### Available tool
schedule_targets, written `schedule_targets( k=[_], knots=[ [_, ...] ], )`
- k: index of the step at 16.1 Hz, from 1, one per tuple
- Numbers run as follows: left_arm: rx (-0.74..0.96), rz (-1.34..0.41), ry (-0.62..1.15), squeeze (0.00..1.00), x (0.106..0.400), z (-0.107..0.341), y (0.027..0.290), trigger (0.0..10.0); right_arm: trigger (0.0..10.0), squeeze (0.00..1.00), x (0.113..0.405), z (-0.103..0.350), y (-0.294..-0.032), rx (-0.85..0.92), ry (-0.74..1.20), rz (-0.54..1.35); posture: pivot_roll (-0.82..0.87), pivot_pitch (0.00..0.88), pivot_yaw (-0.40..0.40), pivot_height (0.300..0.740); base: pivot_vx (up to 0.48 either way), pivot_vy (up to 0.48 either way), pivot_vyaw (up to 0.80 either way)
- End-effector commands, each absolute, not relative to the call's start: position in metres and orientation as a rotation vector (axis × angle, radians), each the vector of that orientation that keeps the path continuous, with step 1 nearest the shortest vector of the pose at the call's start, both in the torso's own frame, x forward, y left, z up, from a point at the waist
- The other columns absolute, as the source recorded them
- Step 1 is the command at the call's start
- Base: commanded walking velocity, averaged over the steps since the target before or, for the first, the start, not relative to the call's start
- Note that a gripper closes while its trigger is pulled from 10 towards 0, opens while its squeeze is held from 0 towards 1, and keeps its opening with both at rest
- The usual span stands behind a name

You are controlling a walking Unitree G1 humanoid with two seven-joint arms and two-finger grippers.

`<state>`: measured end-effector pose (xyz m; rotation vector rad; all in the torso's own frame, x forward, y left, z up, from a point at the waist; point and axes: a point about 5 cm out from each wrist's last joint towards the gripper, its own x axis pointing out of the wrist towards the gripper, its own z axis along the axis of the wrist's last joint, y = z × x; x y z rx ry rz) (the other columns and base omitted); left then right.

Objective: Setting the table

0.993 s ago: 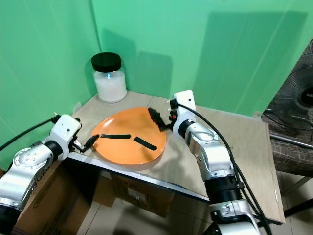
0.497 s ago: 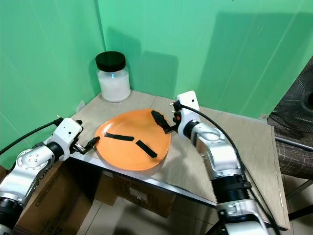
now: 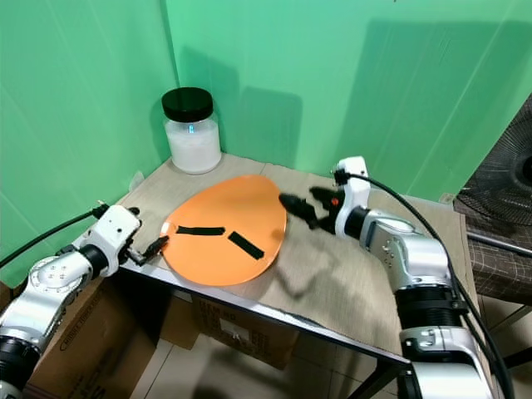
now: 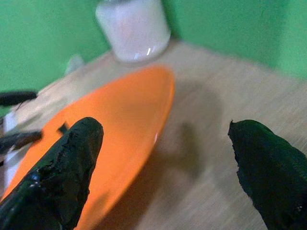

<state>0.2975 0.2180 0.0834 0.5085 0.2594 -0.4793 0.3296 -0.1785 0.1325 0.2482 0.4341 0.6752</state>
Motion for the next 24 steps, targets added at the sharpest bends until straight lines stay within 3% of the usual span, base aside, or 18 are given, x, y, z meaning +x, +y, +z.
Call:
schedule_targets(
  k=[1,10,11,12,17,24],
  knots=[
    [0.514,-0.497,0.321,0.0,0.291,0.069,0.217,10.0,10.0,0.0,0.328,0.129,-0.179,0.296,0.491,0.687,-0.06,0.0,-0.03,0.74,0.0,0.0,0.0],
    [0.522,-0.487,0.312,0.0,0.29,0.065,0.214,10.0,10.0,0.0,0.327,0.112,-0.146,0.485,0.729,0.72,-0.06,0.0,-0.058,0.74,0.0,0.0,0.0],
    [0.522,-0.486,0.311,0.0,0.29,0.065,0.214,10.0,7.9,0.0,0.326,0.111,-0.146,0.498,0.741,0.716,-0.06,0.0,-0.058,0.74,0.0,0.0,0.0],
    [0.522,-0.484,0.309,0.0,0.29,0.065,0.213,10.0,0.0,0.0,0.327,0.112,-0.145,0.534,0.761,0.702,-0.06,0.0,-0.059,0.74,0.0,0.0,0.0],
    [0.526,-0.475,0.303,0.0,0.291,0.066,0.214,10.0,0.0,0.0,0.329,0.119,-0.142,0.673,0.848,0.7,-0.05,0.0,-0.067,0.74,0.0,0.0,0.0],
    [0.529,-0.468,0.299,0.0,0.291,0.066,0.214,10.0,0.0,0.0,0.329,0.116,-0.141,0.719,0.886,0.685,-0.04,0.0,-0.075,0.74,0.0,0.0,0.0]
  ],
)
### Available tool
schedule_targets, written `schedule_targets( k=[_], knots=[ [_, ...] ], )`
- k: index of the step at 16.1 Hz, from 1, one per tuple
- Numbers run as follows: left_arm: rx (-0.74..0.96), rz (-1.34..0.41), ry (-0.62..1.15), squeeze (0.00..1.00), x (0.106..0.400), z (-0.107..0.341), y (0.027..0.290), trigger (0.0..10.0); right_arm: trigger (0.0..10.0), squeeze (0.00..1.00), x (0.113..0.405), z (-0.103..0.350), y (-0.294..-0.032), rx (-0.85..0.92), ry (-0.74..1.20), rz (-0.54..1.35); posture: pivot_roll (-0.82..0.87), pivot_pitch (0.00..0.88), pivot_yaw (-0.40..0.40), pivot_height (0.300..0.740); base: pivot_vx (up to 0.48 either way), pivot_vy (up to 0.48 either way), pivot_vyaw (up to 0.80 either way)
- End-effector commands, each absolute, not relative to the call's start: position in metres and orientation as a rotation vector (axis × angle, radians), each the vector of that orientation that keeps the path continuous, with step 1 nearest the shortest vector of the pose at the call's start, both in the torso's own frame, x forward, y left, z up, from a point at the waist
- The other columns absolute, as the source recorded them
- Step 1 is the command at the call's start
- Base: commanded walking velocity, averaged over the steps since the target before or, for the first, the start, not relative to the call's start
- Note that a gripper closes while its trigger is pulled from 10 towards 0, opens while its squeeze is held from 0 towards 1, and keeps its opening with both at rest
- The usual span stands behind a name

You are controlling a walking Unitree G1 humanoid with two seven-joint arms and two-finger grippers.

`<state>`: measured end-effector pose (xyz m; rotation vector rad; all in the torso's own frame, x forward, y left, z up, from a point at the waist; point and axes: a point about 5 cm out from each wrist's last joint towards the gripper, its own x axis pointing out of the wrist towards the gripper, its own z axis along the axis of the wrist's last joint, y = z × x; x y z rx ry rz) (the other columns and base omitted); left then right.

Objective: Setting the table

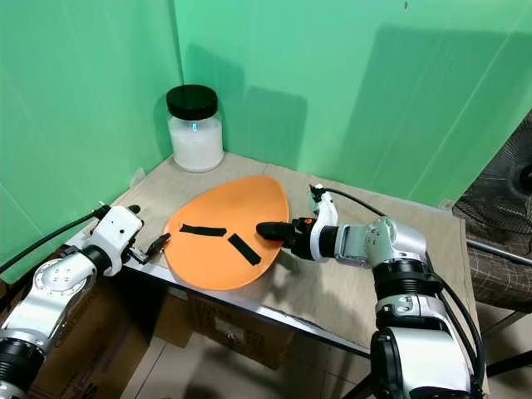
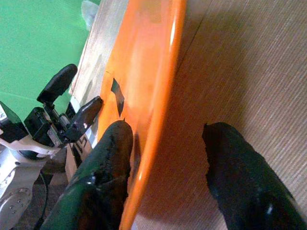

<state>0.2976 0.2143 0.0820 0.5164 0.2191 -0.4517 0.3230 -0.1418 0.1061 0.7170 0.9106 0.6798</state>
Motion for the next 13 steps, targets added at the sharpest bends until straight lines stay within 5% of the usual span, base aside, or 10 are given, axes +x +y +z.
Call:
schedule_targets(
  k=[1,13],
  knots=[
    [0.53,-0.468,0.299,0.0,0.2904,0.0658,0.2137,10.0,0.0,0.0,0.3286,0.1156,-0.1401,0.734,0.888,0.685,-0.04,0.0,-0.075,0.74,0.0,0.0,0.0],
    [0.534,-0.455,0.286,0.0,0.294,0.07,0.2158,10.0,0.0,0.0,0.3272,0.1179,-0.1426,0.84,0.873,0.693,-0.05,0.0,-0.07,0.74,0.0,0.0,0.0]
  ],
)
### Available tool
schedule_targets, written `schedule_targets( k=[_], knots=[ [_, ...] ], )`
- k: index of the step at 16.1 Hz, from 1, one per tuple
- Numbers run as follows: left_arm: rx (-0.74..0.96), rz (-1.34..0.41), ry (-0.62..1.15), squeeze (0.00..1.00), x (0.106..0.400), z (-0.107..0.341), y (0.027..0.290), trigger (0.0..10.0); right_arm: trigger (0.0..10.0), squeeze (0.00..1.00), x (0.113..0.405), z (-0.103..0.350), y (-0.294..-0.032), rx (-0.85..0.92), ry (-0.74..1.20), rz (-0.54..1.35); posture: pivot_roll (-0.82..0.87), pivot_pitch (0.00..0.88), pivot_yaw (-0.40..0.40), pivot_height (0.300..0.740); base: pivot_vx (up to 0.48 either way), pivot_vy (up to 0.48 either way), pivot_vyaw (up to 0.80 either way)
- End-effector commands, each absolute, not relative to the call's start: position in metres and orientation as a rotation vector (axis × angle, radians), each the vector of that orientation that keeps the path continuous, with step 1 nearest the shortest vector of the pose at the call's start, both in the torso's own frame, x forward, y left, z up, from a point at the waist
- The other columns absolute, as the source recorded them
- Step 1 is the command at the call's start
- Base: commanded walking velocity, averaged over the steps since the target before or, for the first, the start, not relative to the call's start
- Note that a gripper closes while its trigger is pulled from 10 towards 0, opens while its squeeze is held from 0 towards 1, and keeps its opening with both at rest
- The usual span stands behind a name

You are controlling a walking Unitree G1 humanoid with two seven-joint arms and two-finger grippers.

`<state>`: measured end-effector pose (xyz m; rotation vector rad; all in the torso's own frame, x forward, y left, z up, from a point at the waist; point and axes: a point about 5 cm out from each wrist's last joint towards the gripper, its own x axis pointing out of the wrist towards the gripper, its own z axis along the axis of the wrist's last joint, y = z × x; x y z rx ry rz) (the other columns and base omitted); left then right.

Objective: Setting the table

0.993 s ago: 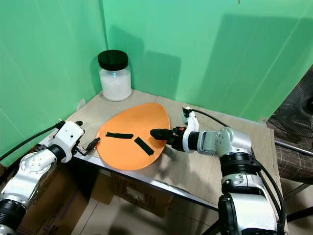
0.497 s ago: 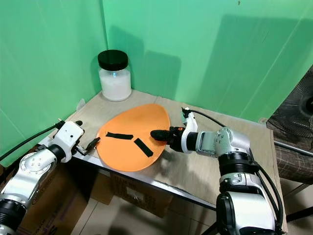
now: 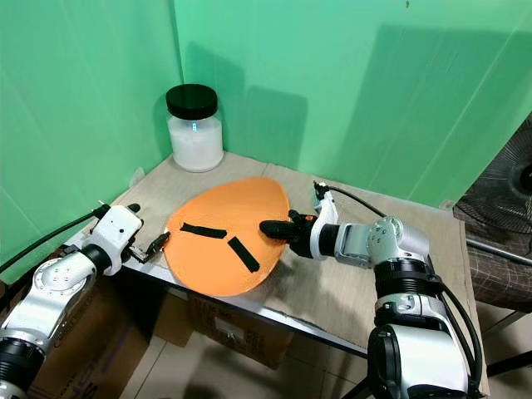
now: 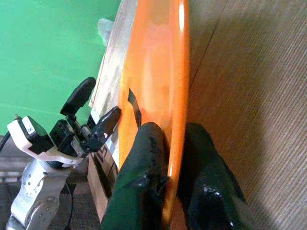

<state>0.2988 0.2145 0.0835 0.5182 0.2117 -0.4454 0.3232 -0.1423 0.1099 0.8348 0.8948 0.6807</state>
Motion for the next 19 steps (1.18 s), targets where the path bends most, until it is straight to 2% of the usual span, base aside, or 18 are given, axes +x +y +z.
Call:
schedule_targets(
  k=[1,6,7,11,12,13,14,15,16,17,18,19],
  knots=[
    [0.535,-0.45,0.276,0.0,0.296,0.072,0.216,10.0,0.0,0.0,0.328,0.119,-0.144,0.878,0.862,0.689,-0.05,0.0,-0.07,0.74,0.0,0.0,0.0],
    [0.526,-0.429,0.214,0.0,0.302,0.088,0.217,10.0,0.0,0.0,0.327,0.12,-0.15,0.981,0.835,0.672,-0.04,0.0,-0.062,0.74,0.0,0.0,0.0],
    [0.503,-0.342,0.163,0.0,0.311,0.113,0.225,10.0,0.0,0.0,0.327,0.124,-0.155,1.019,0.808,0.66,-0.04,0.0,-0.055,0.74,0.0,0.0,0.0],
    [0.412,-0.347,0.002,0.0,0.312,0.156,0.219,10.0,0.0,0.0,0.328,0.132,-0.161,1.061,0.749,0.643,-0.03,0.0,-0.032,0.74,0.0,0.0,0.0],
    [0.385,-0.354,-0.03,0.31,0.311,0.164,0.217,10.0,0.0,0.0,0.328,0.134,-0.162,1.061,0.729,0.638,-0.03,0.0,-0.032,0.74,0.0,0.0,0.0],
    [0.307,-0.367,-0.093,1.0,0.306,0.183,0.209,10.0,0.0,0.0,0.329,0.142,-0.168,1.033,0.602,0.597,-0.02,0.0,-0.007,0.74,0.0,0.0,0.0],
    [0.286,-0.383,-0.11,1.0,0.299,0.188,0.201,10.0,0.0,0.0,0.326,0.151,-0.175,0.965,0.467,0.569,-0.02,0.0,0.003,0.74,0.0,0.0,0.0],
    [0.288,-0.387,-0.107,1.0,0.295,0.187,0.198,10.0,0.0,0.0,0.324,0.156,-0.178,0.922,0.41,0.558,-0.02,0.0,0.003,0.74,0.0,0.0,0.0],
    [0.298,-0.385,-0.089,1.0,0.283,0.179,0.189,10.0,0.0,0.0,0.313,0.172,-0.187,0.758,0.253,0.485,-0.03,0.0,0.018,0.74,0.0,0.0,0.0],
    [0.297,-0.385,-0.078,1.0,0.276,0.176,0.185,10.0,2.5,0.0,0.305,0.179,-0.193,0.721,0.197,0.449,-0.03,0.0,0.02,0.74,0.0,0.0,0.0],
    [0.281,-0.386,-0.067,1.0,0.268,0.175,0.18,10.0,5.8,0.0,0.294,0.187,-0.198,0.738,0.145,0.431,-0.03,0.0,0.025,0.74,0.0,0.0,0.0],
    [0.26,-0.379,-0.061,1.0,0.263,0.176,0.178,10.0,10.0,0.0,0.285,0.194,-0.197,0.715,0.095,0.419,-0.03,0.0,0.033,0.74,0.0,0.0,0.0]
  ],
)
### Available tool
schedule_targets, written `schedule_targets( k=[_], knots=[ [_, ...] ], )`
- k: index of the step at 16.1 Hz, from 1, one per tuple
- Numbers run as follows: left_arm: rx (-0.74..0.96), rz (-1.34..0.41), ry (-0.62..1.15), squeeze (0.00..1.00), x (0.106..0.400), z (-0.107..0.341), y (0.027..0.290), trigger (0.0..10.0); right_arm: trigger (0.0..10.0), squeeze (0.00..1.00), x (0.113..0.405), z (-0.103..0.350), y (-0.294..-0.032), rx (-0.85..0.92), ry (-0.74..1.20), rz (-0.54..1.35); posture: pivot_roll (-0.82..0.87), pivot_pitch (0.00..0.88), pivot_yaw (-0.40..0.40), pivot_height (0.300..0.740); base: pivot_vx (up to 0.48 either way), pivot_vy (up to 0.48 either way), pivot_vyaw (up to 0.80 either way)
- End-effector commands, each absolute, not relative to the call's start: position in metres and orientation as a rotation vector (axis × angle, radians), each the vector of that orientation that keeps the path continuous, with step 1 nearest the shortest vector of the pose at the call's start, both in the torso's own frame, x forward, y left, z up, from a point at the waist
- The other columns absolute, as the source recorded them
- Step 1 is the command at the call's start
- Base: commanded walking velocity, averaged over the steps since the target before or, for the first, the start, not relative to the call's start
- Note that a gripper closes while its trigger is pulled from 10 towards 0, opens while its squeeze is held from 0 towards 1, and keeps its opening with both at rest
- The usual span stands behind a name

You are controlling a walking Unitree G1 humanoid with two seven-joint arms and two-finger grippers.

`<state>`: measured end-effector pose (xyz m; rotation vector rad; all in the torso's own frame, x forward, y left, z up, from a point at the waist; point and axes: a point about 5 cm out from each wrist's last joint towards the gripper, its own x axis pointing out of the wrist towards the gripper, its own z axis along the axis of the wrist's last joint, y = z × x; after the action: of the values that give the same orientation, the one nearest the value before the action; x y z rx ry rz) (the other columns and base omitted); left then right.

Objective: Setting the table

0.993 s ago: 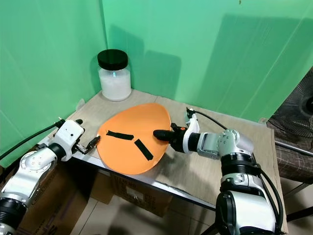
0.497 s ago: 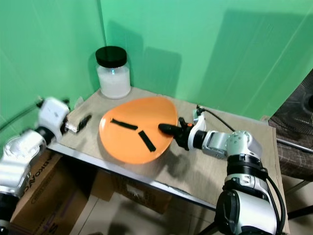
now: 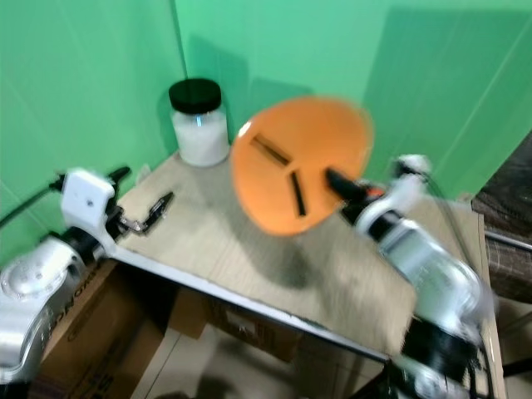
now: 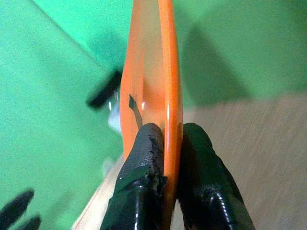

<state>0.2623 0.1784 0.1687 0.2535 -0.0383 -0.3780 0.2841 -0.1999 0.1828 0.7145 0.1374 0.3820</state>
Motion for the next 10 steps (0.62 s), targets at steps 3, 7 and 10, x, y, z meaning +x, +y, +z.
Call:
schedule_targets(
  k=[3,7,10],
  knots=[
    [0.206,-0.323,-0.11,1.0,0.258,0.189,0.162,10.0,10.0,0.0,0.261,0.215,-0.179,0.51,-0.082,0.412,-0.04,0.0,0.044,0.74,0.0,0.0,0.0],
    [0.312,-0.299,-0.115,0.92,0.261,0.192,0.153,10.0,10.0,0.0,0.25,0.228,-0.156,0.397,-0.26,0.324,-0.03,0.0,0.038,0.74,0.0,0.0,0.0],
    [0.262,-0.25,-0.11,0.91,0.259,0.189,0.149,10.0,10.0,0.0,0.242,0.223,-0.144,0.187,-0.312,0.295,-0.05,0.0,0.049,0.74,0.0,0.0,-0.27]
  ],
)
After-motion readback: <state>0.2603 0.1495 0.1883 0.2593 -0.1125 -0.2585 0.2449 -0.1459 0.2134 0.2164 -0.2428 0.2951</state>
